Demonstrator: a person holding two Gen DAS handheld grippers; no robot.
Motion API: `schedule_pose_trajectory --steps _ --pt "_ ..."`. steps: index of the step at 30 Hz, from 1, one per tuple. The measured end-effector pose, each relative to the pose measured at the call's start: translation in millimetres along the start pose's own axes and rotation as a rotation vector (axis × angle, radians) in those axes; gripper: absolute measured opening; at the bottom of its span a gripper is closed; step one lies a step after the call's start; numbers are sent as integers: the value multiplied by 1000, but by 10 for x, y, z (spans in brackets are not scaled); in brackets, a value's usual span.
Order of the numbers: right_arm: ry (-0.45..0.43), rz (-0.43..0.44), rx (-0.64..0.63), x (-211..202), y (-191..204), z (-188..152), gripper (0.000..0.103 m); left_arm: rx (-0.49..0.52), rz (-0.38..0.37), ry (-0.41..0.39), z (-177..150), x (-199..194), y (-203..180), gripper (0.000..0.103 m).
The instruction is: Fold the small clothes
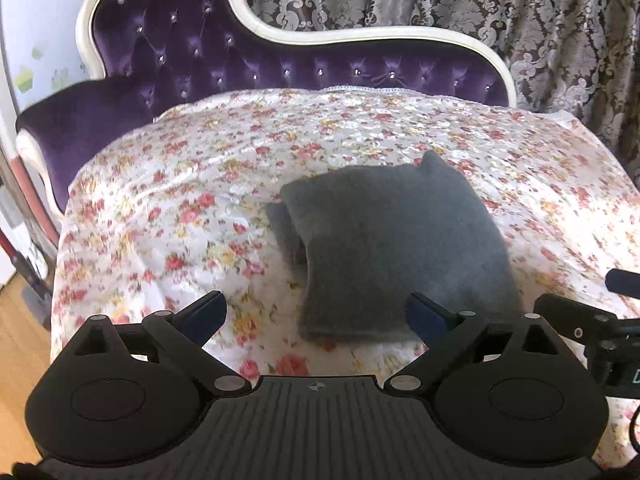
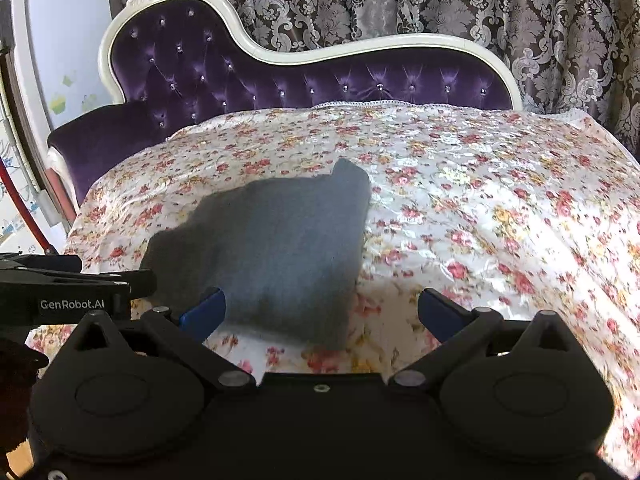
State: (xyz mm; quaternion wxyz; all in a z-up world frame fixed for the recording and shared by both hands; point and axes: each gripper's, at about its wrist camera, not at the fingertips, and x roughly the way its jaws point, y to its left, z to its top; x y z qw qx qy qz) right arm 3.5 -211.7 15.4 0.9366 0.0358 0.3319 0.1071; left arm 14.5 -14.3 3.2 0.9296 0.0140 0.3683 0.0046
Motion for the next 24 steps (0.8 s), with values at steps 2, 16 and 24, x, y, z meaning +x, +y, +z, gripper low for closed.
schedule_pose_trajectory --steps 2,16,24 --pt "4 -4 6 -30 15 -28 102 -9 3 6 -37 -10 9 97" --pt "2 -29 0 -56 51 -24 102 -38 -2 40 -159 -5 35 97" --pt "15 -31 -2 -27 87 -34 102 -46 4 43 -145 6 69 97"
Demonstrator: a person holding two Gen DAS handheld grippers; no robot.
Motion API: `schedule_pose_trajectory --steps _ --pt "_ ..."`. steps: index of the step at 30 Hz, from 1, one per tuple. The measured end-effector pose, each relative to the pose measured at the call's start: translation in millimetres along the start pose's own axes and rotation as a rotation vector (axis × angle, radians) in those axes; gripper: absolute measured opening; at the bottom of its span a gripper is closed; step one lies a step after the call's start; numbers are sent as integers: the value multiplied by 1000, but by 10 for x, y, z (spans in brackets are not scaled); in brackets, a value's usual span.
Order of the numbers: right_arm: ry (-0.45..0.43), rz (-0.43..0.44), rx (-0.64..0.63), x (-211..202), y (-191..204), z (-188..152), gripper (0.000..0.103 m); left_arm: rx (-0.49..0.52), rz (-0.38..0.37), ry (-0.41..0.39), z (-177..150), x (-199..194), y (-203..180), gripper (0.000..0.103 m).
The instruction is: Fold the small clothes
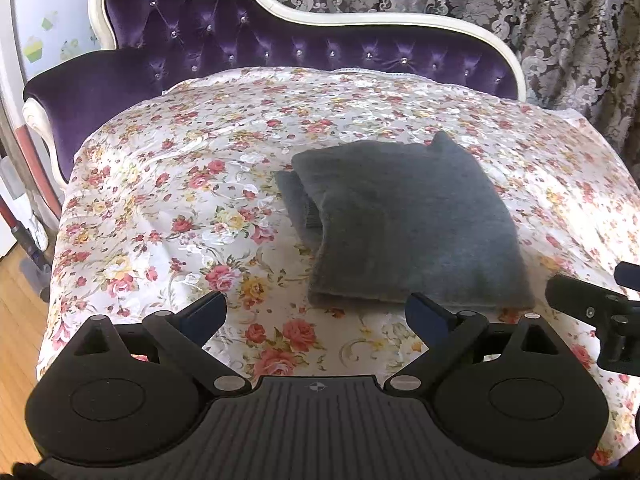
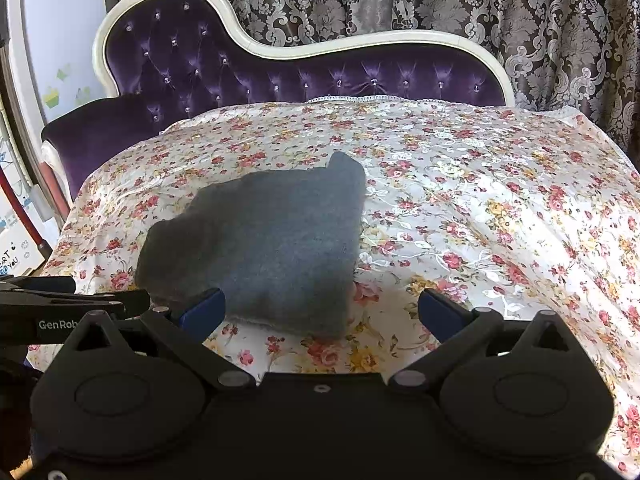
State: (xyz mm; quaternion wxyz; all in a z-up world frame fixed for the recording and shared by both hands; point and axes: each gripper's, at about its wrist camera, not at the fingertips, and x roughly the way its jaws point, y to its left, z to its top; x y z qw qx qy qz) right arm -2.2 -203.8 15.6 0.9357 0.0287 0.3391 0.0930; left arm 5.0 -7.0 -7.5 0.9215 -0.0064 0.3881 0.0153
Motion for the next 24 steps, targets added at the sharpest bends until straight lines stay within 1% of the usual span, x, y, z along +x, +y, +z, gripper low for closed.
schedule_pose_trajectory --steps 24 --pt "29 5 -7 78 9 17 102 17 -7 20 7 37 -41 97"
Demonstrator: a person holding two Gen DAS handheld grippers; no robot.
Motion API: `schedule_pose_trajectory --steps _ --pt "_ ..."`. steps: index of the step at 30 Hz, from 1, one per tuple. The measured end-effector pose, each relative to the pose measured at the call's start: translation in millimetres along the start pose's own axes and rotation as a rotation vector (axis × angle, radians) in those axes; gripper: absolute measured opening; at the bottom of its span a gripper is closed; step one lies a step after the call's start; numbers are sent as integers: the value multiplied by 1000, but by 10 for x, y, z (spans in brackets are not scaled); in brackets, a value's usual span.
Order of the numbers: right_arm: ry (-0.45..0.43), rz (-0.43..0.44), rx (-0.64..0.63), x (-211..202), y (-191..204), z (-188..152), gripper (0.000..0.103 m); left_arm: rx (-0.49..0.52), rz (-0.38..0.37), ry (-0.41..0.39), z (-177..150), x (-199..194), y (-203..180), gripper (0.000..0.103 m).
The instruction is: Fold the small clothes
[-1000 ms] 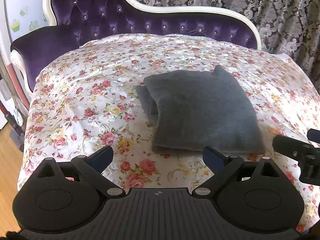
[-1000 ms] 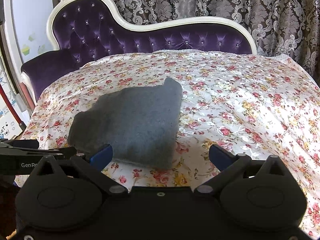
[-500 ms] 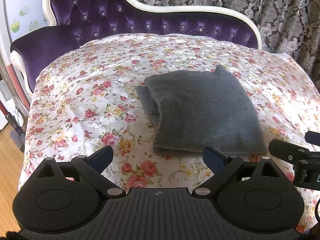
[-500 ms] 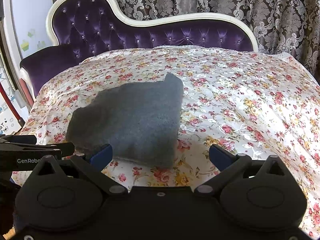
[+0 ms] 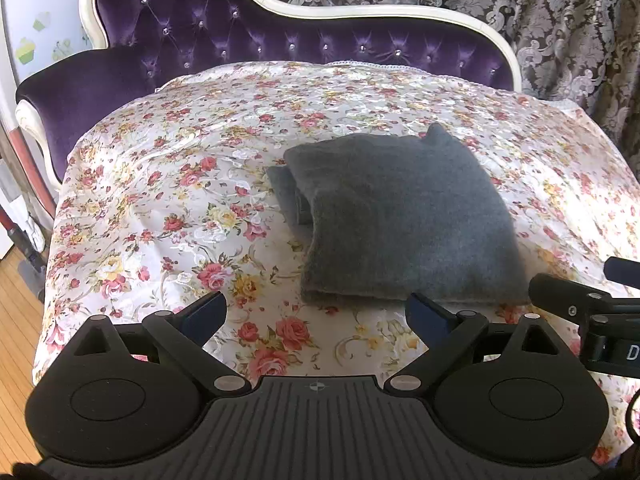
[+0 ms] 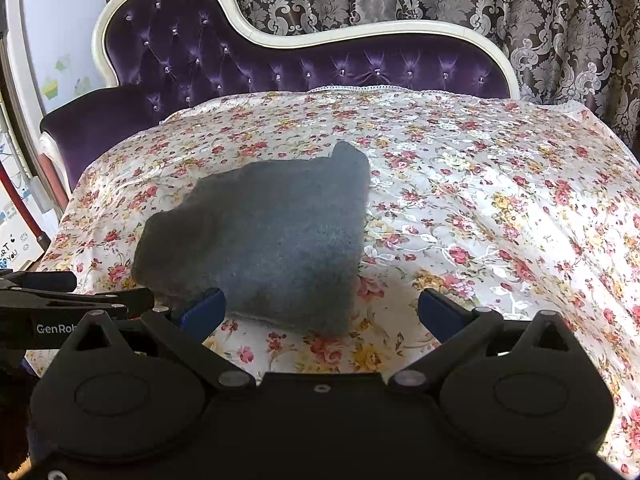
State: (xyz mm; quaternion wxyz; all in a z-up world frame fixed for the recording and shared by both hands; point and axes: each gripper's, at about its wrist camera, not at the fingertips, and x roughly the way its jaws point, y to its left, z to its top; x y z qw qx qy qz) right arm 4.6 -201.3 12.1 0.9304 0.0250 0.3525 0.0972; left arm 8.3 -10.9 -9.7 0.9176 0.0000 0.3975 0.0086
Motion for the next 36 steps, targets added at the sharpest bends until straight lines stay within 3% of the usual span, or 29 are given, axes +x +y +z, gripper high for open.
schedule_pose_trajectory --steps 36 --pt "9 12 7 33 15 -16 102 4 -8 7 -30 16 -3 97"
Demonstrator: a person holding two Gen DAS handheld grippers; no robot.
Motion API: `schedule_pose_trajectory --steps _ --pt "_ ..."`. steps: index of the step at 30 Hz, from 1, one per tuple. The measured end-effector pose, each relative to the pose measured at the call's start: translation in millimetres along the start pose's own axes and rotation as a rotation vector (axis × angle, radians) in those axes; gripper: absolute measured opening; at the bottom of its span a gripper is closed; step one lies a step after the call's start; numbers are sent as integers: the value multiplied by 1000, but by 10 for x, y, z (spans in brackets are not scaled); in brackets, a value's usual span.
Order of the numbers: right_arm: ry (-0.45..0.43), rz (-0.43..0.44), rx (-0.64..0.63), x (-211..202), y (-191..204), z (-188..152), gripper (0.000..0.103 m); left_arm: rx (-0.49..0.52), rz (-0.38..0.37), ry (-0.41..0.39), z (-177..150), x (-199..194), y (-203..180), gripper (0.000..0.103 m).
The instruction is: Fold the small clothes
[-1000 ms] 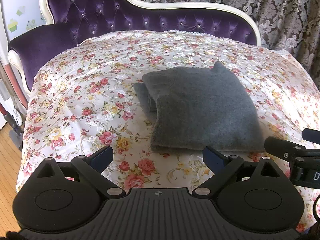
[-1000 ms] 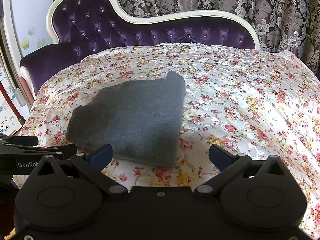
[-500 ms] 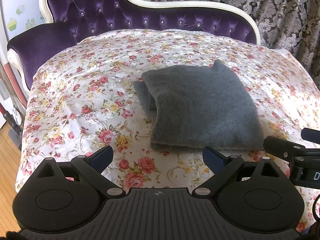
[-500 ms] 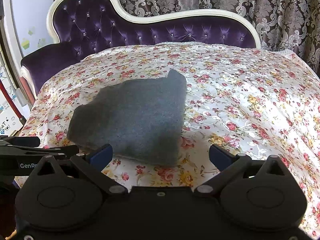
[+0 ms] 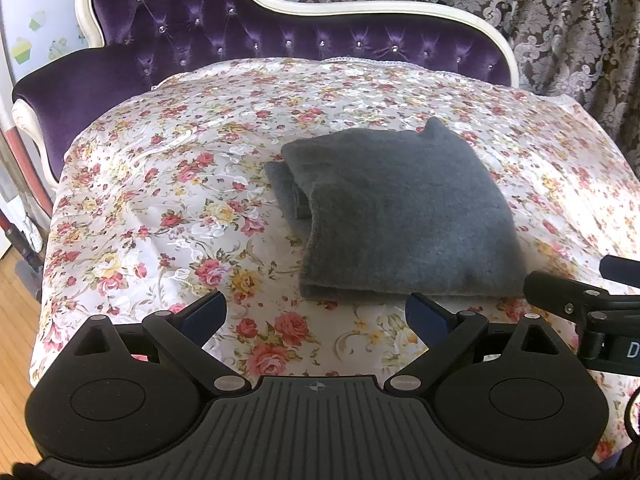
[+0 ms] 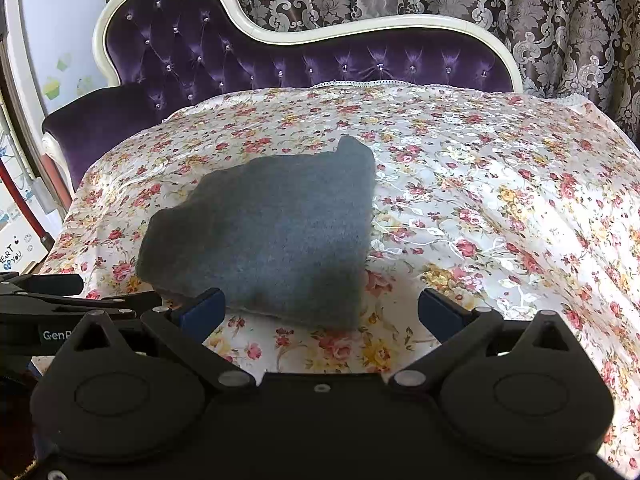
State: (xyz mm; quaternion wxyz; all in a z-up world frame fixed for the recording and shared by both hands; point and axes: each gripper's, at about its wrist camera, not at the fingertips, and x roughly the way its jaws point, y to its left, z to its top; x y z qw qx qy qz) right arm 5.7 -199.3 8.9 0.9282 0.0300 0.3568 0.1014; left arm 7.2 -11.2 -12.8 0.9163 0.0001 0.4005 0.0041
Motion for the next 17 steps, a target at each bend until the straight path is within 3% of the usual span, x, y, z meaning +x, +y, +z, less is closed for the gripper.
schedule_pose_trajectory --steps 17 --pt "2 5 8 4 0 -6 102 -16 -34 4 9 7 8 97"
